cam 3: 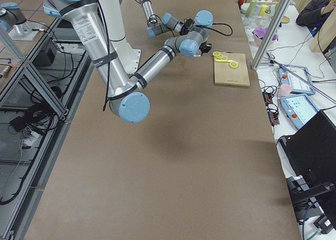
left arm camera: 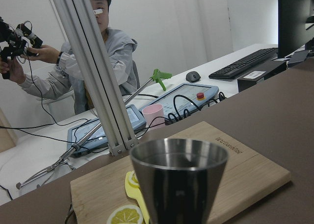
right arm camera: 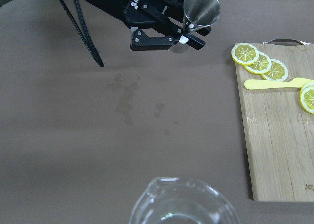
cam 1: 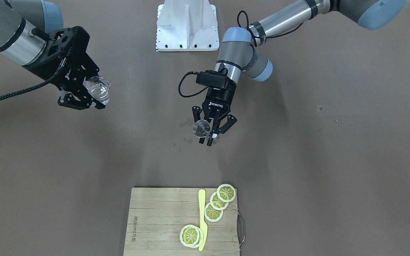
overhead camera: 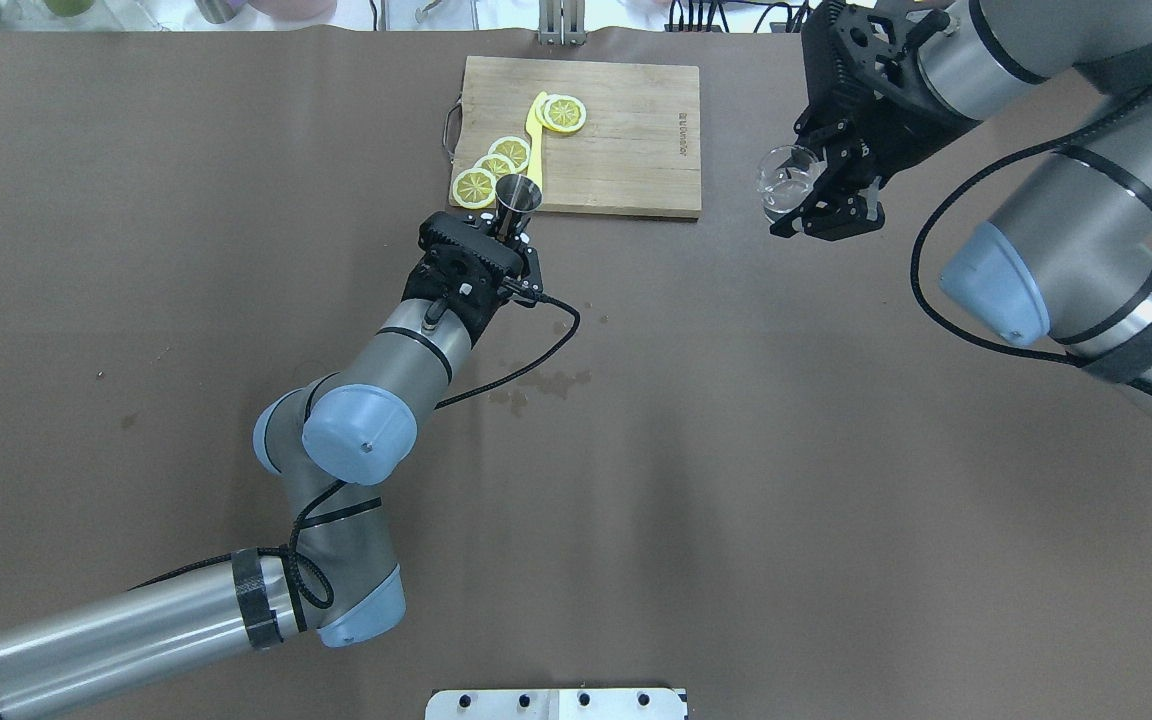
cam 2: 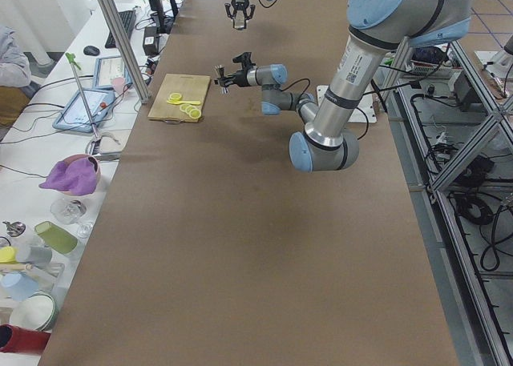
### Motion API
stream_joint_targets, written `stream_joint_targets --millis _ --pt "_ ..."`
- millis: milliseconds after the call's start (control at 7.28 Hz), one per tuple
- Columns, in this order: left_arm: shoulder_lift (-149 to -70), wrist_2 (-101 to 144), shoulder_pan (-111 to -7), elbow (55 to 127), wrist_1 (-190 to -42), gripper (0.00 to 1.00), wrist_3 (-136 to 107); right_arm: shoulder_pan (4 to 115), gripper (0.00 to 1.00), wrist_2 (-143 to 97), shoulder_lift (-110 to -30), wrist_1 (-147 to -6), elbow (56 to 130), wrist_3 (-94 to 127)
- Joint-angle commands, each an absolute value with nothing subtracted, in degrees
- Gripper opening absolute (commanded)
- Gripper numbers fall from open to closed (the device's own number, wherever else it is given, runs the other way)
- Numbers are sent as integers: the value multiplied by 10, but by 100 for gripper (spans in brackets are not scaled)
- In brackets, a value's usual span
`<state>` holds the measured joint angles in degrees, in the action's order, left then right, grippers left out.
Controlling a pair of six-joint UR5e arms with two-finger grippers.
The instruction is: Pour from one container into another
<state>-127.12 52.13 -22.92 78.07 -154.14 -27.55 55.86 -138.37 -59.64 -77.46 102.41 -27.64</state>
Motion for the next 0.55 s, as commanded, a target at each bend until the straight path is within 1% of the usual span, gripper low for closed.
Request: stream_joint_targets --millis 0,412 --pt "-1261 520 -227 778 -1552 0 -277 561 0 -1378 -541 -780 965 -305" --pt "-1274 526 -226 789 -1555 0 -276 558 0 -1378 -498 -791 928 -323"
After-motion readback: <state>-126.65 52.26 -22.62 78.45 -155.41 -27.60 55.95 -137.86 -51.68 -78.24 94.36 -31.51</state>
